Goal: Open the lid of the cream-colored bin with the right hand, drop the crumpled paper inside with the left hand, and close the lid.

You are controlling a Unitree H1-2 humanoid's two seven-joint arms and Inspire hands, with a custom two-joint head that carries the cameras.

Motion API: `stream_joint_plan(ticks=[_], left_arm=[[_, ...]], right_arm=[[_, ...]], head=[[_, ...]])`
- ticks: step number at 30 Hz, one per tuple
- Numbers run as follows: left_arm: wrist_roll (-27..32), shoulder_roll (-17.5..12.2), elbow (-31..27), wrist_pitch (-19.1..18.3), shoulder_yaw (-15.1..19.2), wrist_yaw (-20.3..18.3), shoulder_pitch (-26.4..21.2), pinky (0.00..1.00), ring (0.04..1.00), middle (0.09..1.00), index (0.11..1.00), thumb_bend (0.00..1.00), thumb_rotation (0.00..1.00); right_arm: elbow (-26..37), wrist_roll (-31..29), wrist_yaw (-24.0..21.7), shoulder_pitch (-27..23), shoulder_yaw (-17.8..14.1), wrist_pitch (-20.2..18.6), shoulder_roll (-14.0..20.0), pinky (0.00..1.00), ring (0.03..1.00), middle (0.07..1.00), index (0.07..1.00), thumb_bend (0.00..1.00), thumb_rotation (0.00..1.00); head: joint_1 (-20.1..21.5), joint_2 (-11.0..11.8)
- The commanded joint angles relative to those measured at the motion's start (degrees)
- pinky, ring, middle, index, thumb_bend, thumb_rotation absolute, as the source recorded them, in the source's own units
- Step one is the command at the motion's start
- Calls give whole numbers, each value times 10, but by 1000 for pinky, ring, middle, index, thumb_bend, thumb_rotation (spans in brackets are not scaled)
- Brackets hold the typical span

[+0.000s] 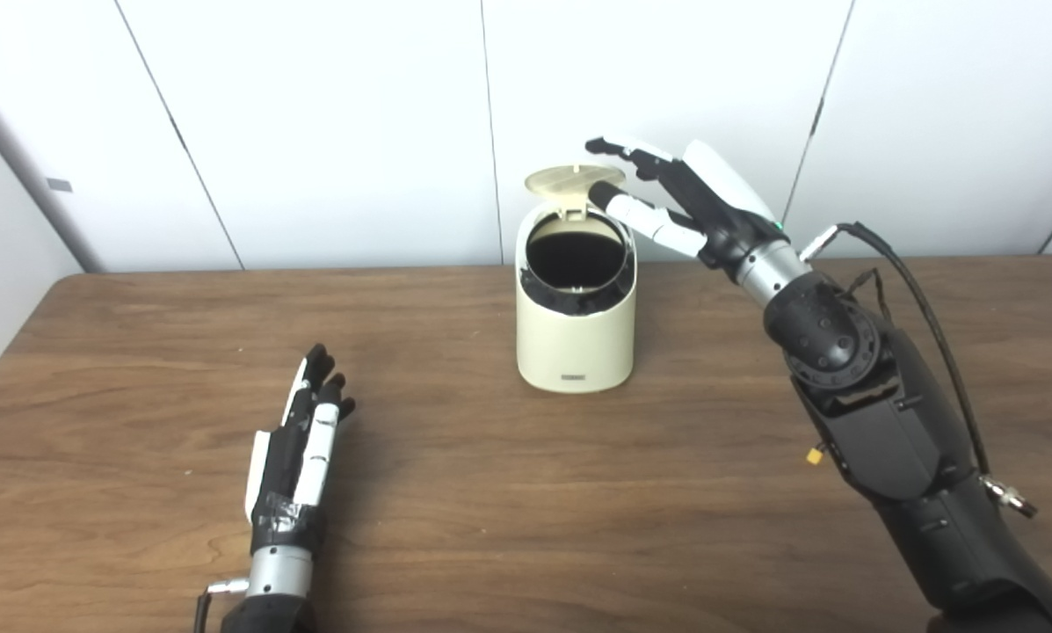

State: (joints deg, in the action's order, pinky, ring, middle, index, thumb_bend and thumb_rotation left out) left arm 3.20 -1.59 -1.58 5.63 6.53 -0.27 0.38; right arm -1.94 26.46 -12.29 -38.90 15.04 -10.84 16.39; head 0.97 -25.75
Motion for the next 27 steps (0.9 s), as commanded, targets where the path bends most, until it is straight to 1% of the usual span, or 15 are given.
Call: stream_joint_plan(ticks=[1,2,6,8,14,18,22,27], left_arm=[[17,18,60,29,-5,-2,10,875,942,981,1000,441,752],[19,19,61,31,-5,-3,10,862,934,978,1000,442,742],[20,19,66,39,-7,-7,9,844,920,971,1000,454,743],[21,20,68,42,-7,-7,9,845,921,970,1000,436,749],[28,23,70,39,-6,-9,6,839,920,968,1000,434,745],[27,25,68,38,-8,-7,6,832,914,966,1000,449,739],[17,25,66,35,-10,0,6,837,918,965,1000,430,764],[26,27,72,41,-8,-1,3,843,921,962,1000,469,751]], right_arm=[[15,7,-7,-35,-1,14,9,947,990,934,868,553,989],[17,10,-11,-35,1,11,11,956,997,945,869,570,989],[29,17,-32,-30,1,3,20,959,1000,958,871,585,981],[35,25,-40,-28,1,-3,23,947,1000,958,876,601,992],[52,38,-57,-18,1,-17,30,930,1000,953,879,626,989],[63,43,-68,-11,3,-23,37,932,1000,945,878,610,959],[74,50,-77,-3,5,-13,46,931,1000,933,880,576,921],[95,68,-94,10,17,-17,61,927,1000,930,888,584,930]], head=[[1,-1],[1,-1],[1,-2],[1,-2],[-3,-7],[-4,-13],[-6,-17],[-7,-20]])
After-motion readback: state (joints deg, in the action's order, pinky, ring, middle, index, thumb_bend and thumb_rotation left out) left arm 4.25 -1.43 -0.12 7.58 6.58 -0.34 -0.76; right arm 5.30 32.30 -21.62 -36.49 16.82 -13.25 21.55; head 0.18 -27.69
